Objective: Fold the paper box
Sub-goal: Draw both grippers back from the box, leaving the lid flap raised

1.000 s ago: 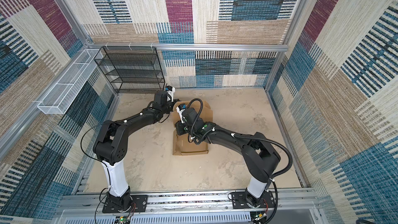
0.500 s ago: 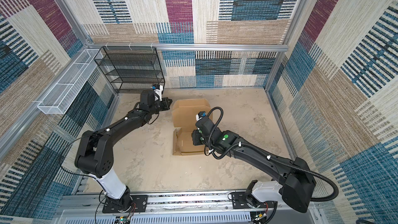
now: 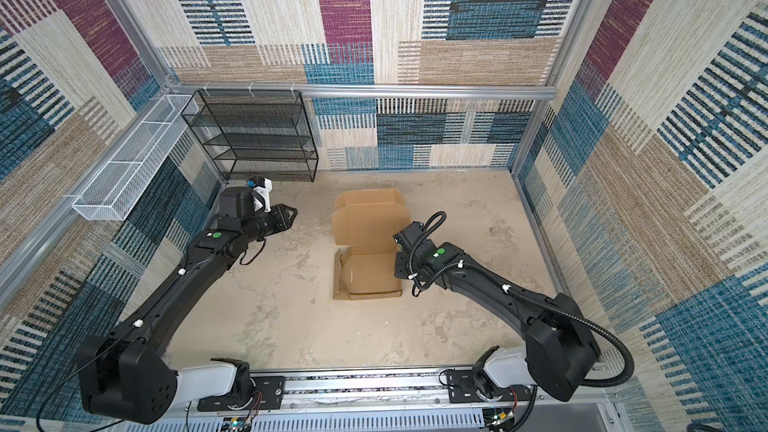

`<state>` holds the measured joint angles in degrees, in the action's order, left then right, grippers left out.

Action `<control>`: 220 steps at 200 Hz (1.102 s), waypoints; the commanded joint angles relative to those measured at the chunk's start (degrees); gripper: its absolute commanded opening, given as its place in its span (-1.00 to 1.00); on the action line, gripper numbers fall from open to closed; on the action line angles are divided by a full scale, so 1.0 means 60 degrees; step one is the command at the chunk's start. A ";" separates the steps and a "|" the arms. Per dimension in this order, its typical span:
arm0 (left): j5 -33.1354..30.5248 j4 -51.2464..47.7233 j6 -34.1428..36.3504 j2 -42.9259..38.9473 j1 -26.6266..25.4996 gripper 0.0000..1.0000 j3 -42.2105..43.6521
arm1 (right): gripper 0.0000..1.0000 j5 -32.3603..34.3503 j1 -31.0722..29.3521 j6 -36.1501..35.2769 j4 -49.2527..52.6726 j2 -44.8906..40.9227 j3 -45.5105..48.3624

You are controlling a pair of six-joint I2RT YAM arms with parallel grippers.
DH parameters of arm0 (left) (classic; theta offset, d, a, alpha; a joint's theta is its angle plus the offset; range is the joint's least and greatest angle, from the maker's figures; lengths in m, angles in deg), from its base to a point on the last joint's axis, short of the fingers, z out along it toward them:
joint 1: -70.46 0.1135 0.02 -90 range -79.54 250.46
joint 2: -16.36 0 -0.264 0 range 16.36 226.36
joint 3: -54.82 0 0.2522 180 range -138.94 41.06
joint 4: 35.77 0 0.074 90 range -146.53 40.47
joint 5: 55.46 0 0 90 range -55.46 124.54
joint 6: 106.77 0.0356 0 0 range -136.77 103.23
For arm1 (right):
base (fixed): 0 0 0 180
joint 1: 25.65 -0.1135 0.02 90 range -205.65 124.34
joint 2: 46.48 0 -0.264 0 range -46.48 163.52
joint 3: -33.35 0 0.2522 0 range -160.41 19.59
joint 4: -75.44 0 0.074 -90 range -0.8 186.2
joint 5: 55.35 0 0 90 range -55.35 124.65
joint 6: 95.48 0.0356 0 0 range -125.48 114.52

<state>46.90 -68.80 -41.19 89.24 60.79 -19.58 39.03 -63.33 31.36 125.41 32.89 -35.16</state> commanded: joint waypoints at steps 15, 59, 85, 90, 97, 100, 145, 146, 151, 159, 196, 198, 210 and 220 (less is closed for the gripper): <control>0.0183 -0.1900 0.0394 -0.0655 0.0030 -0.26 0.0544 | -0.10 -0.0723 0.0220 -0.0657 -0.1030 0.0747 0.0076; 0.0227 -0.2393 0.0350 -0.1088 0.0045 -0.25 0.1289 | -0.17 -0.0857 0.0345 -0.0819 -0.1730 0.1409 0.0178; 0.0520 -0.2421 0.0237 -0.1037 0.0037 -0.28 0.1733 | -0.26 -0.0829 0.0461 -0.0936 -0.2065 0.1682 0.0246; 0.0568 -0.2413 0.0213 -0.1016 0.0044 -0.28 0.1808 | -0.27 -0.0867 0.0487 -0.0960 -0.2121 0.1752 0.0246; 0.0651 -0.2401 0.0169 -0.0975 0.0045 -0.29 0.1921 | -0.29 -0.0886 0.0506 -0.0983 -0.2149 0.1858 0.0219; 0.0681 -0.2387 0.0150 -0.0954 0.0045 -0.29 0.1968 | -0.30 -0.0878 0.0520 -0.0991 -0.2176 0.1901 0.0212; 0.1044 -0.2353 0.0231 -0.0481 0.0015 -0.31 0.2342 | -0.44 -0.0891 0.0580 -0.1101 -0.2497 0.2296 0.0212; 0.1045 -0.2354 0.0232 -0.0462 0.0015 -0.31 0.2343 | -0.44 -0.0877 0.0580 -0.1101 -0.2500 0.2297 0.0215; 0.1045 -0.2355 0.0258 -0.0373 0.0008 -0.31 0.2359 | -0.46 -0.0867 0.0589 -0.1101 -0.2532 0.2330 0.0217; 0.1105 -0.2318 0.0282 -0.0202 -0.0010 -0.31 0.2359 | -0.49 -0.0887 0.0587 -0.1115 -0.2589 0.2365 0.0231; 0.1602 -0.1538 0.0135 0.0422 -0.0289 -0.29 0.2541 | -0.60 -0.0892 0.0609 -0.1256 -0.2752 0.2596 0.0246; 0.1580 -0.1514 0.0124 0.0440 -0.0310 -0.29 0.2543 | -0.60 -0.0892 0.0609 -0.1271 -0.2753 0.2611 0.0239; 0.1628 -0.1299 0.0066 0.0562 -0.0390 -0.28 0.2599 | -0.64 -0.0816 0.0609 -0.1390 -0.2724 0.2693 0.0215; 0.1709 -0.1110 0.0010 0.0636 -0.0444 -0.29 0.2662 | -0.67 -0.0734 0.0614 -0.1437 -0.2724 0.2758 0.0230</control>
<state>54.90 -79.36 -40.73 92.15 58.72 -4.32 33.72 -59.65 24.19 110.96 48.71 -33.76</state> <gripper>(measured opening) 0.357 0.182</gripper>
